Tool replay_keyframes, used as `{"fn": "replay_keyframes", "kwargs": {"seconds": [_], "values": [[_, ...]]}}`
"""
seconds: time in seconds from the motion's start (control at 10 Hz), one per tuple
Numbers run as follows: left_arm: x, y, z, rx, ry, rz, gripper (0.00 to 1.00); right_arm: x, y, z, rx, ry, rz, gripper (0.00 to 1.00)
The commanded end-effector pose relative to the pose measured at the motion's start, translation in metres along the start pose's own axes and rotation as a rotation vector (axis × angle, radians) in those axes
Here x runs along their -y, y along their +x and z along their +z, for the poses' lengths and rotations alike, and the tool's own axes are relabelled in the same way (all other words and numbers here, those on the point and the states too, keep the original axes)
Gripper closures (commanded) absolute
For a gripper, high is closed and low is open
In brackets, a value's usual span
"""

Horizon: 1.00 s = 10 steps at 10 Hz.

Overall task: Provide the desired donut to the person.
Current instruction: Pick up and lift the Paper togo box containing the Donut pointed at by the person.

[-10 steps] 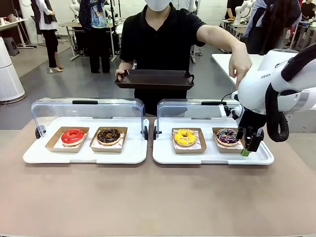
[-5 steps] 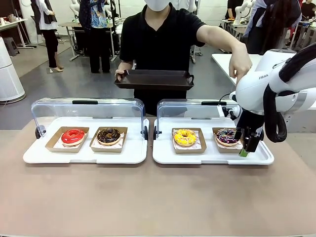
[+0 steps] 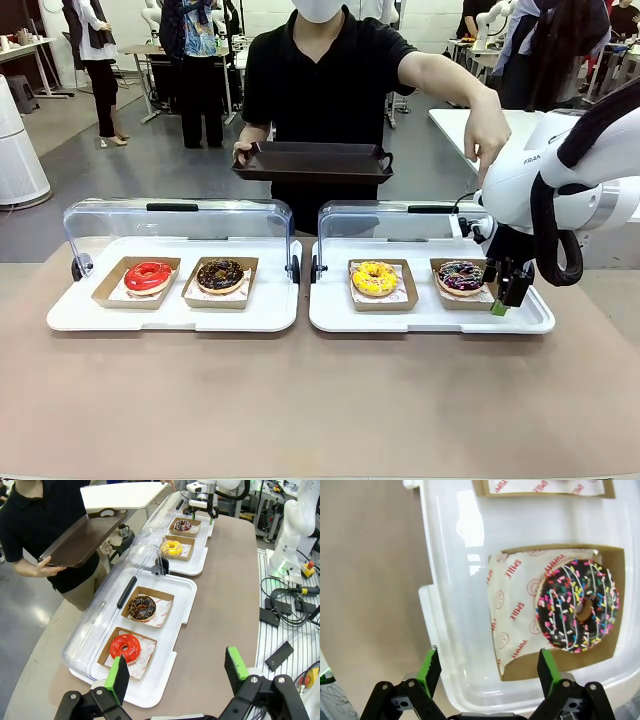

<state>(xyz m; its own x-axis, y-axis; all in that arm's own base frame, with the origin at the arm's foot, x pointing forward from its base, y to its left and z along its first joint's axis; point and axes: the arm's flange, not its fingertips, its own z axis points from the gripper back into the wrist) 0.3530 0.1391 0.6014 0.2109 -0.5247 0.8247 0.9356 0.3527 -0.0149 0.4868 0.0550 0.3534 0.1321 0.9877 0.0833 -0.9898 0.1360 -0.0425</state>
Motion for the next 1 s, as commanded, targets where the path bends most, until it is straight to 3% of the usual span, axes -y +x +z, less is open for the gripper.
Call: {"fn": "replay_keyframes", "kwargs": {"seconds": [0.0, 0.9], "values": [[0.0, -0.001, 0.003, 0.007, -0.008, 0.0, 0.0, 0.014, -0.007, -0.006, -0.001, -0.006, -0.004, 0.0], [0.0, -0.001, 0.003, 0.007, -0.008, 0.0, 0.0, 0.027, -0.019, -0.027, 0.0, 0.042, -0.029, 0.0]]}}
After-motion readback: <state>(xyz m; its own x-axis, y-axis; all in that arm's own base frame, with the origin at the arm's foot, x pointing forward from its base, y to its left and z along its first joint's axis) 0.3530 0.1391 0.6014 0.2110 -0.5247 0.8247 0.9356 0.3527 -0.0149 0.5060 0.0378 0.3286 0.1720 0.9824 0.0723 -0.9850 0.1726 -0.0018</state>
